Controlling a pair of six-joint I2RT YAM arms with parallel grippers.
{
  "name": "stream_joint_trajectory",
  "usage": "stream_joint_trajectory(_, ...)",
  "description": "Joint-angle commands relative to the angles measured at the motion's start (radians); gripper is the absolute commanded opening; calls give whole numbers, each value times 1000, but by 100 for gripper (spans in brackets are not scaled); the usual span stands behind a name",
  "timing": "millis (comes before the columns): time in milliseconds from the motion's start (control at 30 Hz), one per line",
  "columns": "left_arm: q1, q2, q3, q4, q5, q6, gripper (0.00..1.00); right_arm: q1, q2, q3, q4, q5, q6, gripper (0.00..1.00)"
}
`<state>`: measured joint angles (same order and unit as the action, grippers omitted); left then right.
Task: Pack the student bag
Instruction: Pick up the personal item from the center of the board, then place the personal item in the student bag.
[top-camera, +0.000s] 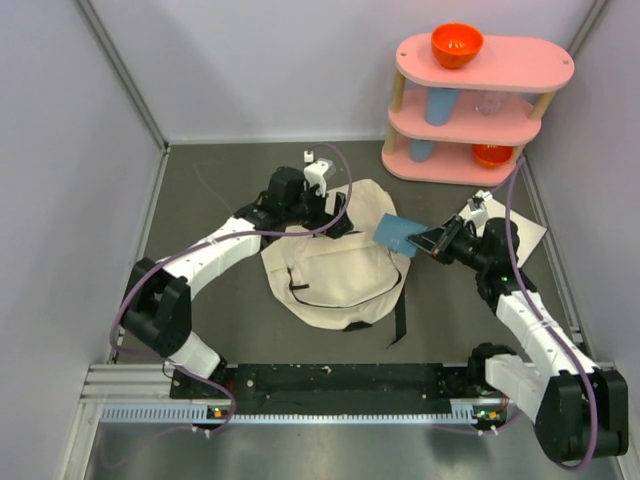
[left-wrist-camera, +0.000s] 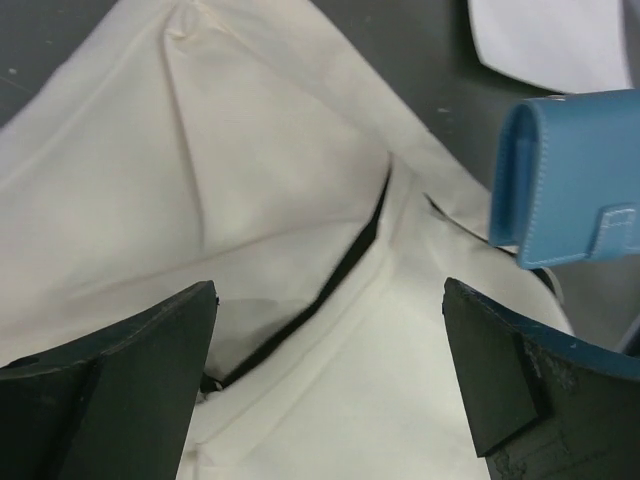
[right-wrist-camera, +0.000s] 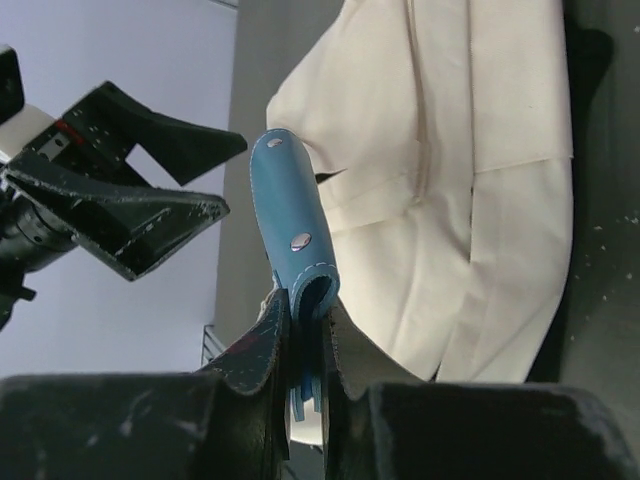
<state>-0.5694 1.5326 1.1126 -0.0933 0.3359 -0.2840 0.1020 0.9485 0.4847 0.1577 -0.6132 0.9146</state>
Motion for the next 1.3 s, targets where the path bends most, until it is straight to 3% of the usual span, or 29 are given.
stream_joint_trajectory(0,2,86,130,-134,-118,232,99,8,-42,37,-49,56,-46,0)
stream_joint_trajectory(267,-3,257,312,-263,-248,397,97,7,-70,28,-75,66,-48,0)
stream_joint_trajectory(833,-40,140,116,-189,-100,425,99,8,-24,2,-29,49,-23,0)
stream_joint_trajectory(1267,-122,175,67,-146,-268,438,98,8,7,-11,-9,29,-14,1)
